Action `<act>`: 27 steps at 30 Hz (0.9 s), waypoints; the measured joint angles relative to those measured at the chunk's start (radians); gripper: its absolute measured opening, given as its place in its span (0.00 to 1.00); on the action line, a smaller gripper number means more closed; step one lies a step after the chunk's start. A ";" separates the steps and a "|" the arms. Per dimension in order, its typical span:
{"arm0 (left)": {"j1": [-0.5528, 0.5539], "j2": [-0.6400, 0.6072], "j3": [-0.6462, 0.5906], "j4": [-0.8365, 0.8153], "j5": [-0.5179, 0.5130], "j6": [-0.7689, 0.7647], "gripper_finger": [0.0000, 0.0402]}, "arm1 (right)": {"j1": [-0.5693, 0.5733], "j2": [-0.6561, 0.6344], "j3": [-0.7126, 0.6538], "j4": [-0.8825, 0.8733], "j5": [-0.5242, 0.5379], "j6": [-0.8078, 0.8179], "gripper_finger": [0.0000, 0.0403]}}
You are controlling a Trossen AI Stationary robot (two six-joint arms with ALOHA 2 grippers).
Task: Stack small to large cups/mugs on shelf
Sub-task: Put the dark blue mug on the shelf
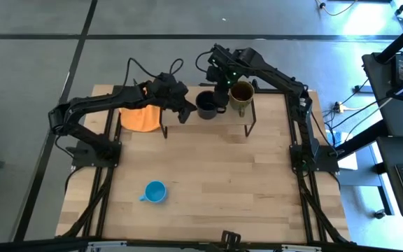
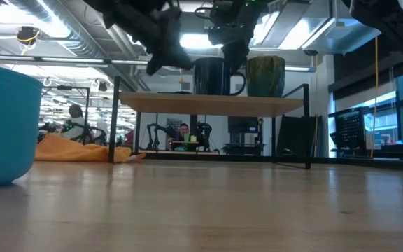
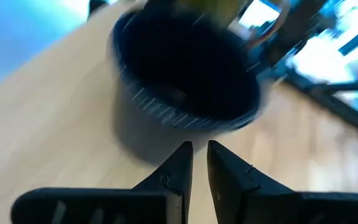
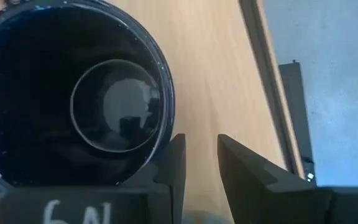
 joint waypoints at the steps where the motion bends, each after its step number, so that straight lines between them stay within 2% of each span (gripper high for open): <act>1: 0.008 0.001 -0.002 -0.017 -0.001 0.002 0.11 | 0.002 0.000 0.000 -0.002 -0.002 0.000 0.23; 7: 0.033 0.013 -0.001 -0.007 -0.001 0.026 0.11 | 0.006 0.000 0.000 -0.034 -0.006 0.003 0.23; 12: 0.056 0.012 0.000 -0.003 -0.042 0.051 0.11 | 0.006 0.001 0.000 -0.045 -0.035 0.003 0.23; 18: 0.082 0.012 0.000 -0.019 -0.019 0.052 0.11 | 0.006 0.001 0.000 -0.037 -0.053 0.001 0.23; 24: 0.057 -0.012 0.000 -0.139 0.010 0.043 0.11 | 0.005 0.001 0.000 -0.002 -0.002 -0.002 0.23; 27: 0.014 -0.016 0.000 -0.120 0.042 0.016 0.11 | 0.004 0.001 0.000 0.007 0.003 -0.003 0.23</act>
